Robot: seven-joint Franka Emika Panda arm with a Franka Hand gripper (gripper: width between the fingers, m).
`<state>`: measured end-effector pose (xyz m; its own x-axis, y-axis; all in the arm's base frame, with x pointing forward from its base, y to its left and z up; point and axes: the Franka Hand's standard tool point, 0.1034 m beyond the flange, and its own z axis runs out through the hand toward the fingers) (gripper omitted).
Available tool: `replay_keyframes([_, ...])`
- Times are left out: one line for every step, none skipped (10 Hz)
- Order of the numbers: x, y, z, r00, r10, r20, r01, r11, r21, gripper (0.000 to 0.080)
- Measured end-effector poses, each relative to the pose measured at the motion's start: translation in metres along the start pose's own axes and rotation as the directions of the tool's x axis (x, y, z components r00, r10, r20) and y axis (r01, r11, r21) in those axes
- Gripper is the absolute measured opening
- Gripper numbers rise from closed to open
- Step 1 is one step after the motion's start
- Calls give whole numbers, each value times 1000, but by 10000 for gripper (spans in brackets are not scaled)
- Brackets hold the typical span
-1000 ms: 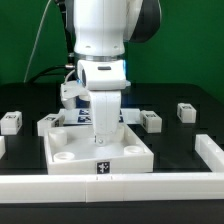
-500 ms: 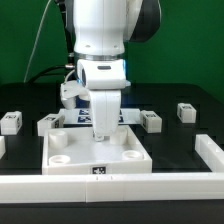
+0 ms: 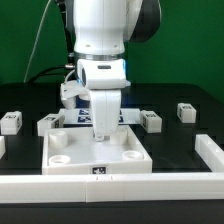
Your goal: Assemble one leg
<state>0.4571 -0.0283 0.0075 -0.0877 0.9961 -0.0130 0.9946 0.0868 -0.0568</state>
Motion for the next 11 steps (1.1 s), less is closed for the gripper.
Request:
replay_keyframes([14, 2, 0, 999, 32, -7, -32, 999, -4, 60])
replay_keyframes([35, 5, -2, 997, 78, -14, -78, 997, -2, 60])
replay_keyframes([51, 9, -3, 995, 101, -19, -101, 995, -5, 60])
replay_keyframes([66, 14, -4, 994, 105, -25, -105, 994, -10, 60])
replay_keyframes([76, 19, -4, 995, 100, -29, -100, 995, -14, 60])
replay_keyframes([87, 26, -4, 995, 92, -35, -93, 995, -21, 60])
replay_keyframes([94, 32, -4, 996, 80, -40, -81, 996, -27, 60])
replay_keyframes([99, 35, -3, 996, 74, -44, -75, 997, -30, 60])
replay_keyframes([103, 40, -4, 996, 69, -47, -71, 997, -34, 60])
replay_keyframes([106, 42, -3, 996, 78, -48, -79, 997, -27, 60])
replay_keyframes([108, 43, -3, 995, 89, -49, -90, 996, -25, 60])
